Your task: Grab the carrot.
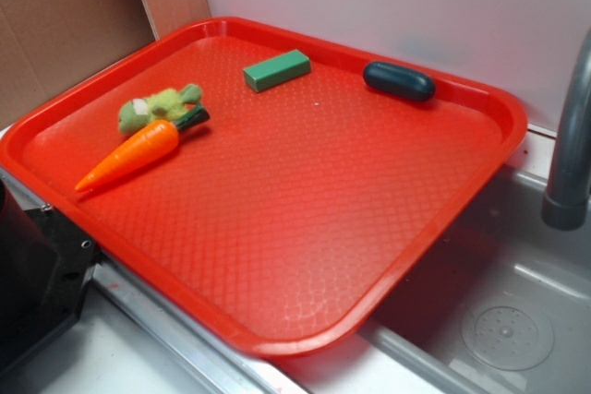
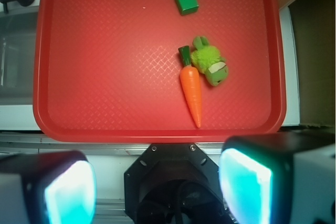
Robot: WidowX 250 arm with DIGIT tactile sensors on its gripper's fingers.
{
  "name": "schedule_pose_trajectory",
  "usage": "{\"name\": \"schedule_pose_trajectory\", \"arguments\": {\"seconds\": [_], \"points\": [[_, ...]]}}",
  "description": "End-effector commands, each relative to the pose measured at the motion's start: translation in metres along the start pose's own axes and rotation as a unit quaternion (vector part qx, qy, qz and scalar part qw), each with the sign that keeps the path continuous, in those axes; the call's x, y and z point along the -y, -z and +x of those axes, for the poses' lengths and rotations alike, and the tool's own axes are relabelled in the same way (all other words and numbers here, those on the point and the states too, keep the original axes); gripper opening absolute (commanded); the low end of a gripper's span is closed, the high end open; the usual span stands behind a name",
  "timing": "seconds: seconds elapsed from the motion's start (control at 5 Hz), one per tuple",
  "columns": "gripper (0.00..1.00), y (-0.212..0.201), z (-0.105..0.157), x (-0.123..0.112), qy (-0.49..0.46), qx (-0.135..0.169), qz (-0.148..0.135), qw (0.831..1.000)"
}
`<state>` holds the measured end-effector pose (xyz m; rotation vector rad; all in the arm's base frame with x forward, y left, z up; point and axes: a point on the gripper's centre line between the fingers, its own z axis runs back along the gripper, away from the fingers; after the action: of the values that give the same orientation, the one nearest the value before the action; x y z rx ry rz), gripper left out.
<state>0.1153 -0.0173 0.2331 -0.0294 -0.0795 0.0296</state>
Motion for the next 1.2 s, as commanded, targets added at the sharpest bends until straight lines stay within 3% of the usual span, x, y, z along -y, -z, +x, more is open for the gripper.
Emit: {"name": "schedule_pose_trajectory", "arguments": {"seconds": [0.0,1.0], "points": [[1.00,0.000,0.000,0.000,0.000,0.000,0.000,1.000],[1.00,0.100,0.030,-0.031,-0.056,-0.047,0.028,0.997]]}}
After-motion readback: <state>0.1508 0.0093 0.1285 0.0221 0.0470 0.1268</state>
